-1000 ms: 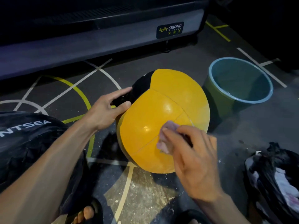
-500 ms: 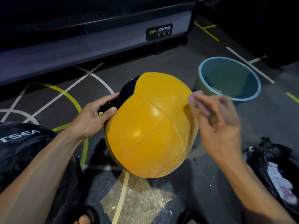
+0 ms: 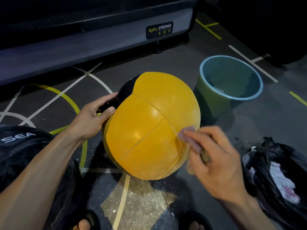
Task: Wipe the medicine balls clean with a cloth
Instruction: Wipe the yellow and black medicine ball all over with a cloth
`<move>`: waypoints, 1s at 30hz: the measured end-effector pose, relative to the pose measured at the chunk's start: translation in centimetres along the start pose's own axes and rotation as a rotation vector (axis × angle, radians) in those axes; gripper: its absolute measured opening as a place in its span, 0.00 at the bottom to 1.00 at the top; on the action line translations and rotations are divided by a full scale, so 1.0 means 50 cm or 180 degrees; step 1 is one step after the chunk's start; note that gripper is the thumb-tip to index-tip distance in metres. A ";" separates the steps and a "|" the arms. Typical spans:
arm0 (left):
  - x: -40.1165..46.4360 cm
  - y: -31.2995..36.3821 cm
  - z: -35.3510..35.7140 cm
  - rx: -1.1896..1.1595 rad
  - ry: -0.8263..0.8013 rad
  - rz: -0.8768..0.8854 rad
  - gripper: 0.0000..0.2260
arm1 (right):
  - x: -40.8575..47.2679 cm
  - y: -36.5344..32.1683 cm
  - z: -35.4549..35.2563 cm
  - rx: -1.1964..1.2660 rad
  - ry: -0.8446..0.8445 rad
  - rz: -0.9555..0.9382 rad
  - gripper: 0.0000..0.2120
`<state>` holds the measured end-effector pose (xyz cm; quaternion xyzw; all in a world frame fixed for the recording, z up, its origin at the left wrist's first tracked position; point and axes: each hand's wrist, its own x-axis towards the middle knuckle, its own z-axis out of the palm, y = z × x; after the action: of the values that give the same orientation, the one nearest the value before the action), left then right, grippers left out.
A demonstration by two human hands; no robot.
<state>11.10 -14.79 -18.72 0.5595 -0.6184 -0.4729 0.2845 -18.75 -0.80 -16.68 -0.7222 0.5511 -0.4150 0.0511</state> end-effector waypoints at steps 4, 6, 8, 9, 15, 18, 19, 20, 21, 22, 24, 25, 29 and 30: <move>0.000 0.003 0.001 -0.0057 0.0024 -0.0039 0.21 | 0.082 -0.029 0.011 -0.0105 -0.0066 0.0019 0.10; 0.000 0.001 -0.001 -0.0014 0.0016 -0.0018 0.21 | 0.078 -0.037 0.031 -0.0227 -0.0568 0.0181 0.11; 0.001 -0.002 -0.003 0.0039 0.0002 -0.0002 0.21 | 0.051 -0.037 0.031 -0.0401 -0.0942 0.0337 0.12; 0.002 -0.003 -0.003 0.0039 -0.0006 0.0010 0.21 | 0.040 -0.039 0.021 -0.0467 -0.1093 0.0409 0.11; 0.006 0.009 0.009 -0.0025 -0.0053 0.0055 0.20 | 0.054 -0.050 -0.027 -0.0250 -0.0670 0.0439 0.09; 0.008 0.003 0.007 -0.0006 -0.0033 0.0063 0.20 | 0.060 -0.040 0.014 -0.0095 -0.0295 0.0170 0.10; 0.010 -0.001 0.006 0.0026 -0.0018 0.0055 0.19 | 0.048 -0.037 0.033 -0.0066 -0.0298 0.0056 0.11; 0.010 -0.005 0.005 0.0063 -0.0012 0.0050 0.19 | 0.026 -0.036 0.050 -0.0012 -0.0335 -0.0075 0.11; 0.010 -0.008 0.003 0.0085 -0.0012 0.0047 0.19 | -0.006 -0.036 0.065 0.0070 -0.0421 -0.0219 0.12; 0.009 -0.011 0.002 0.0089 -0.0016 0.0050 0.20 | -0.041 -0.036 0.074 0.0136 -0.0553 -0.0342 0.12; 0.006 -0.013 0.003 0.0110 -0.0021 0.0064 0.20 | -0.091 -0.038 0.070 0.0148 -0.0877 -0.0385 0.12; 0.005 -0.013 0.005 0.0119 -0.0019 0.0063 0.20 | -0.098 -0.033 0.058 0.0164 -0.0923 -0.0345 0.12; 0.004 -0.003 0.011 0.0040 -0.0020 0.0024 0.19 | -0.031 0.007 0.012 -0.0066 -0.0072 -0.0109 0.13; 0.004 -0.001 0.013 0.0023 -0.0016 0.0017 0.19 | -0.008 0.010 0.011 -0.0113 0.0111 0.0012 0.13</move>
<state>10.50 -14.81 -19.03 0.5577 -0.6223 -0.4712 0.2822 -18.79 -0.86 -17.53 -0.7146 0.5605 -0.4175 0.0296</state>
